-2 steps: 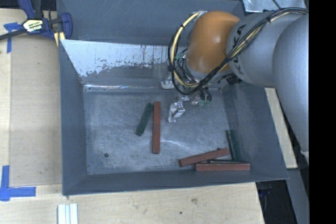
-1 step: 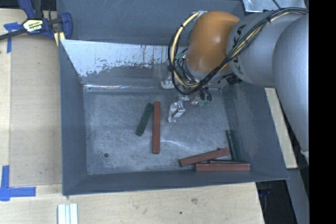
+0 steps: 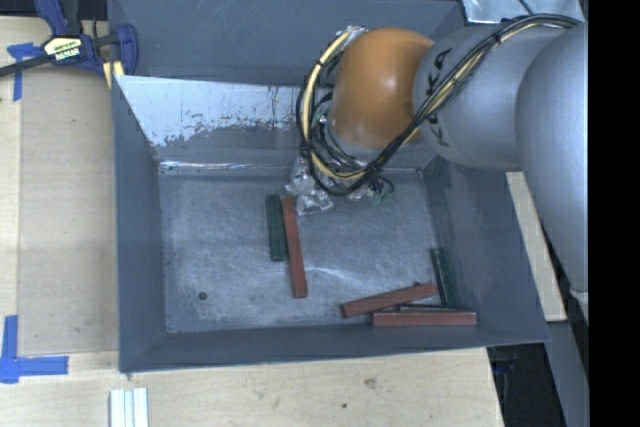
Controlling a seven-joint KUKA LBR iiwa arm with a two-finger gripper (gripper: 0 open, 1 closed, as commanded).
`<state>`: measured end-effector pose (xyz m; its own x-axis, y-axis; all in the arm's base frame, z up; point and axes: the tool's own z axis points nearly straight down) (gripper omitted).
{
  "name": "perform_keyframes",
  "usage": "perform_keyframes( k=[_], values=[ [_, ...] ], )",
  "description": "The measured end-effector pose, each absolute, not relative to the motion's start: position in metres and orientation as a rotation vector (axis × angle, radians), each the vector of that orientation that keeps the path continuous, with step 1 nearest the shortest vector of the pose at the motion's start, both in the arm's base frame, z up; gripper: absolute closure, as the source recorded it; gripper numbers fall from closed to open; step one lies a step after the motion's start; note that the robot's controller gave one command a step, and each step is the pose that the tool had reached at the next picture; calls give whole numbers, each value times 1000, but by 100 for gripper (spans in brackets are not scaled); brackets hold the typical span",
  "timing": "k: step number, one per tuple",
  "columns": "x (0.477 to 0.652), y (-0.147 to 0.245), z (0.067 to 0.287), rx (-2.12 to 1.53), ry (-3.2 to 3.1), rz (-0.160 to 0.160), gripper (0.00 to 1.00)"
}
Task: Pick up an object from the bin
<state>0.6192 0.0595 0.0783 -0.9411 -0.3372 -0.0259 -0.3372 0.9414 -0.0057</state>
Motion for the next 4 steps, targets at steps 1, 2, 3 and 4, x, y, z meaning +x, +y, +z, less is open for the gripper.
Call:
perform_keyframes(
  k=[1, 2, 3, 4],
  values=[
    [618, 60, 77, -533, 3075, 0, 0],
    [618, 60, 77, -533, 3076, 0, 0],
    [597, 82, 79, -1144, 2900, -8, 100],
    [597, 82, 79, -1143, 2900, -7, 100]
  ],
)
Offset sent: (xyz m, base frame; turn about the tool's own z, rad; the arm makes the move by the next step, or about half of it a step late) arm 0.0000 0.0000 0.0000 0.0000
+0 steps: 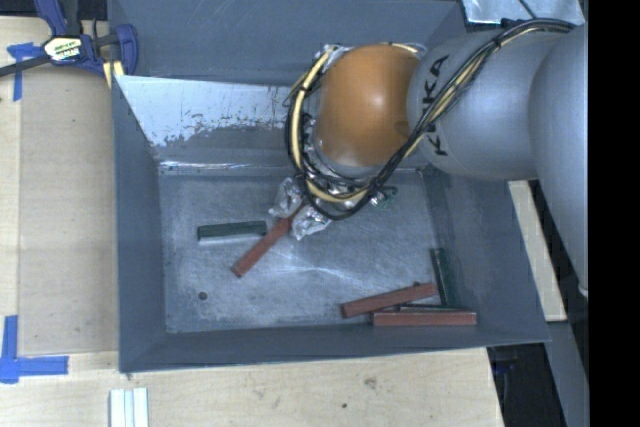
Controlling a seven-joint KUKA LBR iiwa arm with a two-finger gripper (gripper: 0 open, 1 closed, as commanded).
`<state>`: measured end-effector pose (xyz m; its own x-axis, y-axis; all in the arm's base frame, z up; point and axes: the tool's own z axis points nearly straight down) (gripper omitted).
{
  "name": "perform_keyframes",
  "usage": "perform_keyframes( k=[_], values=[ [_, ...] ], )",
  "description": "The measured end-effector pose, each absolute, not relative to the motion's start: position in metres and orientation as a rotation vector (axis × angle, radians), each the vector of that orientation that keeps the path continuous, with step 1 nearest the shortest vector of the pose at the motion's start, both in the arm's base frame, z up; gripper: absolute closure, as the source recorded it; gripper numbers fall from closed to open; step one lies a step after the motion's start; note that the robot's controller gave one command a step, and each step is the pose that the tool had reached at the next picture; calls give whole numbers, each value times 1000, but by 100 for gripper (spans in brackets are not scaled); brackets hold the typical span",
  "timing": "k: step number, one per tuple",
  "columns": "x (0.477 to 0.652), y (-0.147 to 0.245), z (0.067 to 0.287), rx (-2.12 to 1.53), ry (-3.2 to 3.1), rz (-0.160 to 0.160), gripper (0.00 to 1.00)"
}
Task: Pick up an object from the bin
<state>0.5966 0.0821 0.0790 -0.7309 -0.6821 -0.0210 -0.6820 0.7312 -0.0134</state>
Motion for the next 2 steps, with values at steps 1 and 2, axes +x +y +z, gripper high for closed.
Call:
perform_keyframes(
  k=[1, 2],
  values=[
    [596, 82, 80, -1143, 2901, -7, 100],
    [603, 89, 113, -1126, 2924, -3, 100]
  ],
)
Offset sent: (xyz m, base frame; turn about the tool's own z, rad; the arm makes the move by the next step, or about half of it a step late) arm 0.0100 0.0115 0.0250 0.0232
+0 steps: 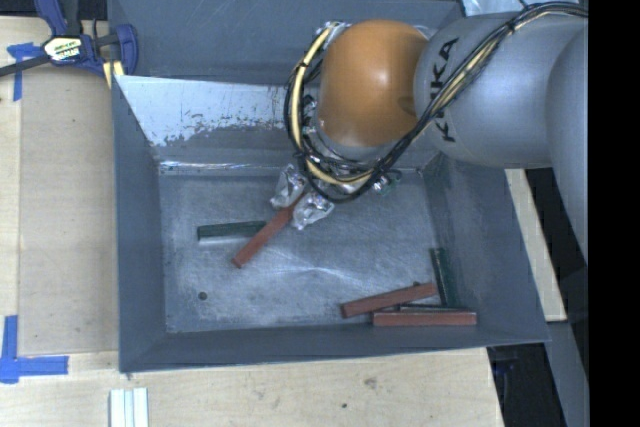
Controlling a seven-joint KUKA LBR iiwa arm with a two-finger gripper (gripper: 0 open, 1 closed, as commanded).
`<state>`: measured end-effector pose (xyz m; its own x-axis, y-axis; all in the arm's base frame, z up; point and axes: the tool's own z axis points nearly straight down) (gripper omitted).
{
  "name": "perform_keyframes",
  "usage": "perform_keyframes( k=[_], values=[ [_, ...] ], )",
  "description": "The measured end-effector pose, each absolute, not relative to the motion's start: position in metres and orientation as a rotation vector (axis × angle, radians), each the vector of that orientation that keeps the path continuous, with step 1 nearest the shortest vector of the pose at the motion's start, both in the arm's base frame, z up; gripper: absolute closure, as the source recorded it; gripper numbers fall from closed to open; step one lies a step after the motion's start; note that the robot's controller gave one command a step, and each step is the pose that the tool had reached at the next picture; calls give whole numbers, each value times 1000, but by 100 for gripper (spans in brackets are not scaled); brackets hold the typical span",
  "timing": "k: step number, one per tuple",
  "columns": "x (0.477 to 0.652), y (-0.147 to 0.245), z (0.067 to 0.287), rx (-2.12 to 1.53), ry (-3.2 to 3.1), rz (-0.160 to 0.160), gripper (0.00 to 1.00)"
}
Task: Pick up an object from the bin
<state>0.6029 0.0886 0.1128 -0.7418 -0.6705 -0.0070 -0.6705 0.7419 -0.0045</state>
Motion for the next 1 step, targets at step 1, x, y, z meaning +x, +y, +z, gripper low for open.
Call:
perform_keyframes(
  k=[1],
  values=[
    [595, 89, 112, -1119, 2933, 1, 100]
  ],
)
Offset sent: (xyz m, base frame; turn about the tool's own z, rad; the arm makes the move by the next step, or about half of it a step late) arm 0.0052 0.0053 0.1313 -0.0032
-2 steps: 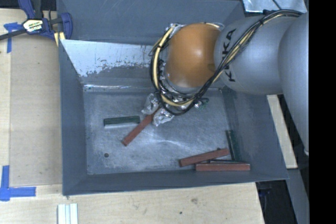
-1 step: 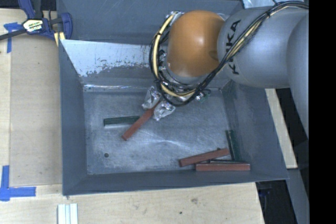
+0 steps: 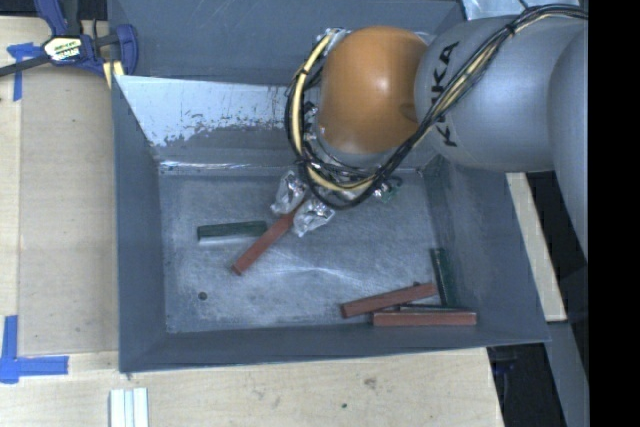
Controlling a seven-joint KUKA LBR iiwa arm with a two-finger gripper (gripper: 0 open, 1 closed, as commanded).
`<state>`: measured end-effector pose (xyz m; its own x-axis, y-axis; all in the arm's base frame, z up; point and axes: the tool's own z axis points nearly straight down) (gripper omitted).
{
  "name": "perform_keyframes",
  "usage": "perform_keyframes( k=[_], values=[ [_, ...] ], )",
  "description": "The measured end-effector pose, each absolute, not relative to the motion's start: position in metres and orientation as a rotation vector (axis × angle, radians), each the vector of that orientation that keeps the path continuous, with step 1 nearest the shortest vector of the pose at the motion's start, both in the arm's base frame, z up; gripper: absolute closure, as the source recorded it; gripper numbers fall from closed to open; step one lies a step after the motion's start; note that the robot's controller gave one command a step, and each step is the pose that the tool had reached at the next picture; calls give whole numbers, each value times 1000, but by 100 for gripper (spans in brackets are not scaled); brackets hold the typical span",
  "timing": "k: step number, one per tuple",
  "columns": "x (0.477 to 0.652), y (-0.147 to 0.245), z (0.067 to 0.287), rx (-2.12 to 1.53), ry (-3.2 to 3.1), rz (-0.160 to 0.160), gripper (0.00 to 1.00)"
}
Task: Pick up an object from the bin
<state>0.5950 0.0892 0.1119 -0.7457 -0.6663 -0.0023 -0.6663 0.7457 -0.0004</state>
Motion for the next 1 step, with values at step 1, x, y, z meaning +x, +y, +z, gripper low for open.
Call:
perform_keyframes(
  k=[1],
  values=[
    [609, 94, 245, -1125, 2929, 0, 100]
  ],
)
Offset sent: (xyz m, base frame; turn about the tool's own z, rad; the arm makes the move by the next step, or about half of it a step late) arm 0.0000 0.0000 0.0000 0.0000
